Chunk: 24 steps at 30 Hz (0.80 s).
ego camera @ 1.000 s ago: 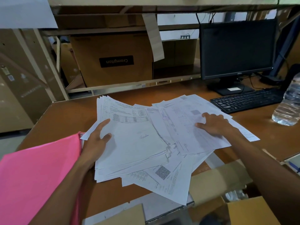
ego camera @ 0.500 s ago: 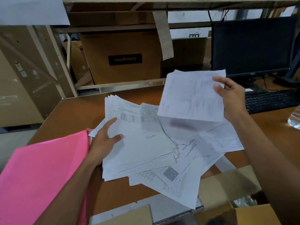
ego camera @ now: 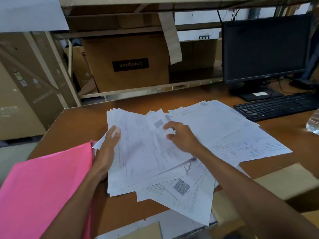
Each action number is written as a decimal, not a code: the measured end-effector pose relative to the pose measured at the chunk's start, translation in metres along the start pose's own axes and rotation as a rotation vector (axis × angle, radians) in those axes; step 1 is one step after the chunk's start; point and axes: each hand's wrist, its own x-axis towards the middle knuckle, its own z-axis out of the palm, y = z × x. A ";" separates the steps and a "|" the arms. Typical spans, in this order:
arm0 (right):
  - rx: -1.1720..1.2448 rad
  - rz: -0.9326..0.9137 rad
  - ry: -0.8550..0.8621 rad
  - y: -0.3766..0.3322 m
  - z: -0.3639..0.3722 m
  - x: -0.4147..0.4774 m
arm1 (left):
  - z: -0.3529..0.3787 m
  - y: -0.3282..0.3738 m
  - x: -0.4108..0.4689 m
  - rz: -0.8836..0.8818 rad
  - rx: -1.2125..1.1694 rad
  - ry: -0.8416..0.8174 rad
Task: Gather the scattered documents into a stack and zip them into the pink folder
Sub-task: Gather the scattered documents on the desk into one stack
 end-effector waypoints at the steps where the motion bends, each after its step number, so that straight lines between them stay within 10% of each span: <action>1: -0.005 0.011 0.012 0.000 0.005 -0.001 | -0.001 0.000 0.001 0.005 0.037 -0.012; 17: -0.347 -0.096 -0.116 -0.001 -0.002 -0.014 | -0.006 -0.014 0.004 0.063 0.317 -0.007; 24: -0.553 0.440 0.173 0.067 -0.092 0.002 | -0.008 -0.011 0.003 0.045 0.189 0.139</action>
